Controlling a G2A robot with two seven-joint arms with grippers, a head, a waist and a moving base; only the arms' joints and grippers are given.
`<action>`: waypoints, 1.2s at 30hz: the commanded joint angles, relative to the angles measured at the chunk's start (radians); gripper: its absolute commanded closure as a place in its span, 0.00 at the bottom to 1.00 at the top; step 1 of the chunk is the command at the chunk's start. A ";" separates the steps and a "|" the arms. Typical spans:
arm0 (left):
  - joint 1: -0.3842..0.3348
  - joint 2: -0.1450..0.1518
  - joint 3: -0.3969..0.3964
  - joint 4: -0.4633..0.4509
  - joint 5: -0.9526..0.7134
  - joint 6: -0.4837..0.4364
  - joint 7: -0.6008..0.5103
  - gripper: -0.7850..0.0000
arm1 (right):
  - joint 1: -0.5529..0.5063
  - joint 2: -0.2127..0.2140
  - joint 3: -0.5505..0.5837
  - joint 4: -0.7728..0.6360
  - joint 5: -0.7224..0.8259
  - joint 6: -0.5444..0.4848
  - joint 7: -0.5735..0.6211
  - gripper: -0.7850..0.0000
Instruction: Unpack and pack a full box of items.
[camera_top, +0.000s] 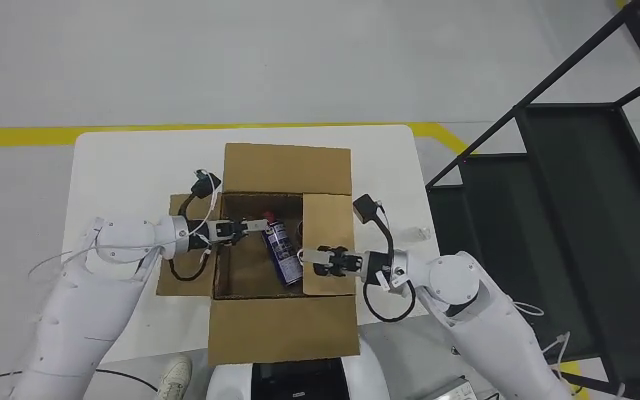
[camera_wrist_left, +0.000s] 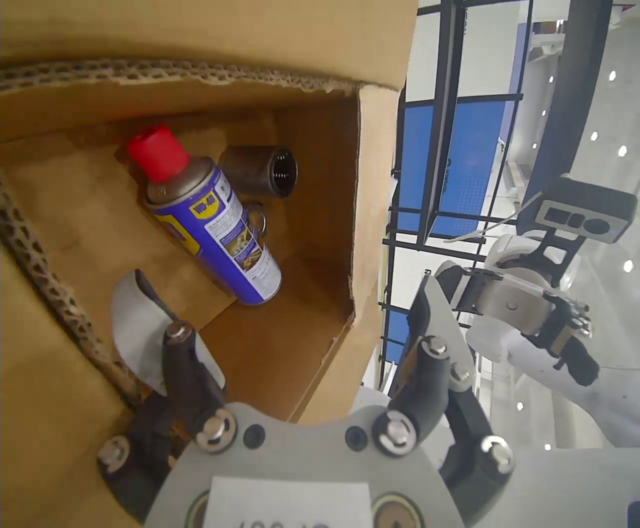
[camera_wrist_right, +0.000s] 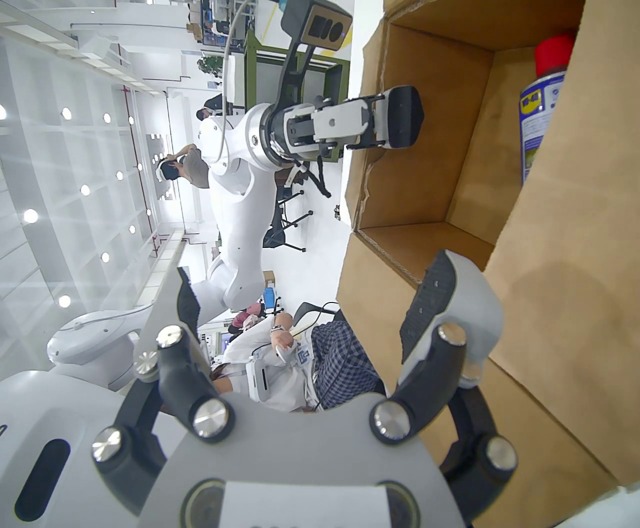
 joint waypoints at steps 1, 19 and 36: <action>0.007 0.003 -0.017 -0.005 -0.012 -0.008 0.010 0.00 | 0.006 0.000 -0.004 0.003 0.002 0.002 0.000 0.00; 0.066 0.030 -0.126 -0.071 -0.015 -0.009 0.040 0.00 | 0.022 0.003 -0.004 0.027 0.022 -0.003 0.009 0.00; 0.006 -0.001 0.007 -0.074 -0.257 -0.121 0.059 0.00 | -0.048 0.012 0.045 -0.008 0.024 -0.047 -0.040 0.00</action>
